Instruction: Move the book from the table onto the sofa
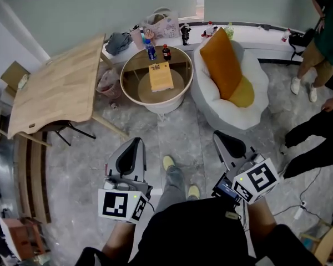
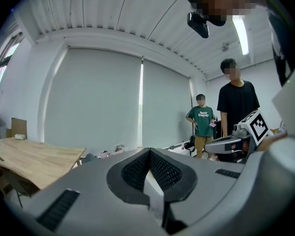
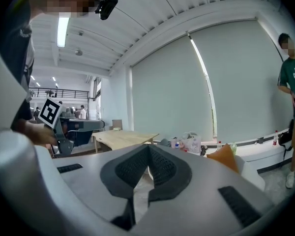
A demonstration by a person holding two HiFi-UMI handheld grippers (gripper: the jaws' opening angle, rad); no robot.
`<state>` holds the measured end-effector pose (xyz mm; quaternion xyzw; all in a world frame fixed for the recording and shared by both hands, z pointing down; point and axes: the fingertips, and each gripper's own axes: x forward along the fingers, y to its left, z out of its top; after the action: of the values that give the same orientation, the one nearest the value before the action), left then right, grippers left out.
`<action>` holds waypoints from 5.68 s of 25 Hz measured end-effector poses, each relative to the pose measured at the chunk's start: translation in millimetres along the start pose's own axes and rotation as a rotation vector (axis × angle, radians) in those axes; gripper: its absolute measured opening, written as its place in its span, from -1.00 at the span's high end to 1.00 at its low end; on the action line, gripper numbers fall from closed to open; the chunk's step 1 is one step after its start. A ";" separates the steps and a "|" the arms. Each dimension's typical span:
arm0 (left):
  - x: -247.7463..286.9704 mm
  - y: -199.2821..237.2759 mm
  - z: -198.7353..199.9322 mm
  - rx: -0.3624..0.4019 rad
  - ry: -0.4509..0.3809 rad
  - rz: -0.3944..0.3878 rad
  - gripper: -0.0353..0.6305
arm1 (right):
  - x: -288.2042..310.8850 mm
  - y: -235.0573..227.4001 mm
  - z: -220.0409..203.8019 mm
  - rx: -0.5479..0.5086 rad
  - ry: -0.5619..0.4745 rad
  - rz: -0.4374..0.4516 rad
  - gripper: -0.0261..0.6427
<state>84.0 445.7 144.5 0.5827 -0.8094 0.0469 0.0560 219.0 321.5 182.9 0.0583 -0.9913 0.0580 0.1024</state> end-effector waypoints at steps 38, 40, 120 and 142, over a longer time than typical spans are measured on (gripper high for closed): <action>154.1 171.8 5.7 -0.083 0.014 -0.036 0.87 | 196.0 -67.2 46.5 0.007 0.084 -0.104 0.90; 156.7 182.7 8.4 -0.085 0.003 -0.039 0.87 | 207.3 -65.8 47.4 0.003 0.088 -0.108 0.90; 488.2 300.7 8.2 -0.001 0.228 0.029 0.87 | 433.7 -367.9 96.3 -0.131 0.160 -0.097 0.90; 559.2 312.1 -46.2 -0.045 0.305 0.047 0.87 | 523.4 -380.4 24.3 0.147 0.247 0.076 0.90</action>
<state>-386.4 26.5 268.2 0.5481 -0.8059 0.1178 0.1902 -246.1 -111.1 308.2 0.0203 -0.9658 0.1410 0.2168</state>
